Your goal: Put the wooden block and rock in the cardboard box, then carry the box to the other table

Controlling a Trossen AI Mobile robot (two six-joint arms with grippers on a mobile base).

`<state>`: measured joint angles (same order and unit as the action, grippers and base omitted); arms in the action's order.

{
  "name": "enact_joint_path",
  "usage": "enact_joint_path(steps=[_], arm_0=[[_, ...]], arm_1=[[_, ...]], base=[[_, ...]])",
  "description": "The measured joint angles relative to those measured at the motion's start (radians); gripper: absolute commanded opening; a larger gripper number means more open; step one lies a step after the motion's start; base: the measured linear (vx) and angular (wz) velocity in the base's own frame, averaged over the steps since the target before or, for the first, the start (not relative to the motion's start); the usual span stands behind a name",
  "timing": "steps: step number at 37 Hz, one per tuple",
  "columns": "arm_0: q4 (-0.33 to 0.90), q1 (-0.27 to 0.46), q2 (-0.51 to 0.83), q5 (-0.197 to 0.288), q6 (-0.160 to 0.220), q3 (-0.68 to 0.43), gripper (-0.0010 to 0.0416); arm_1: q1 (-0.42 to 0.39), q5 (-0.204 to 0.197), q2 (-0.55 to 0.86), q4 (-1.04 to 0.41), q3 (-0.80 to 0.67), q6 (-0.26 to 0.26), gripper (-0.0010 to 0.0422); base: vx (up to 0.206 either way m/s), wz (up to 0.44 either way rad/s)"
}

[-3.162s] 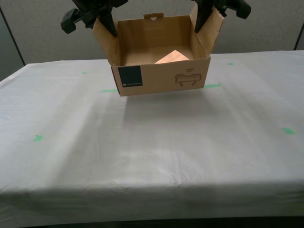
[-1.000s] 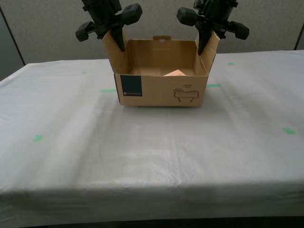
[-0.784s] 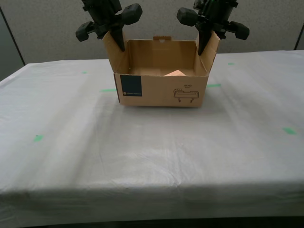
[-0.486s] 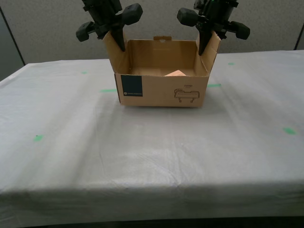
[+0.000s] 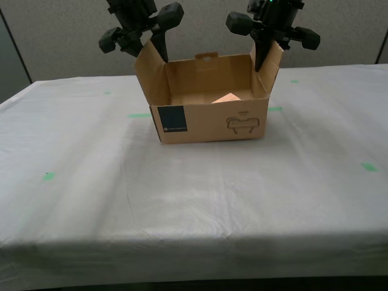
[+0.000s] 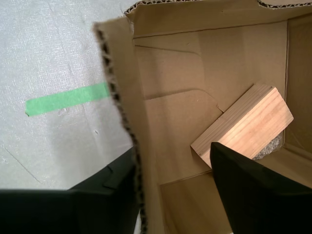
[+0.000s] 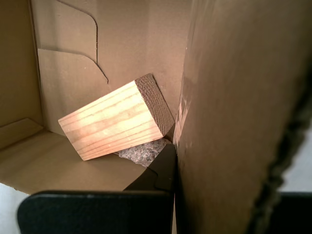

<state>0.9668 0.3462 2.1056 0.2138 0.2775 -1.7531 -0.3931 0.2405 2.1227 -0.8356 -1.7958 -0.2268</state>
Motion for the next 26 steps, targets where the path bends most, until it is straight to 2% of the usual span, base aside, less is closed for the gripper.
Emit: enact_joint_path(steps=[13, 17, 26], arm_0=[[-0.029, 0.0, 0.0, -0.002, 0.0, 0.001, 0.0001], [-0.028, 0.0, 0.0, -0.002, -0.014, 0.001, 0.0001], [-0.011, 0.0, 0.0, -0.002, -0.016, 0.001, 0.0001]], arm_1=[[-0.001, 0.0, 0.0, 0.0, -0.001, -0.001, 0.0285], [-0.001, 0.0, 0.0, 0.0, -0.001, -0.001, 0.0297], [-0.001, 0.0, 0.0, 0.001, -0.001, 0.0, 0.0304]], base=[[0.0, 0.0], [0.0, 0.0], [0.0, 0.0]])
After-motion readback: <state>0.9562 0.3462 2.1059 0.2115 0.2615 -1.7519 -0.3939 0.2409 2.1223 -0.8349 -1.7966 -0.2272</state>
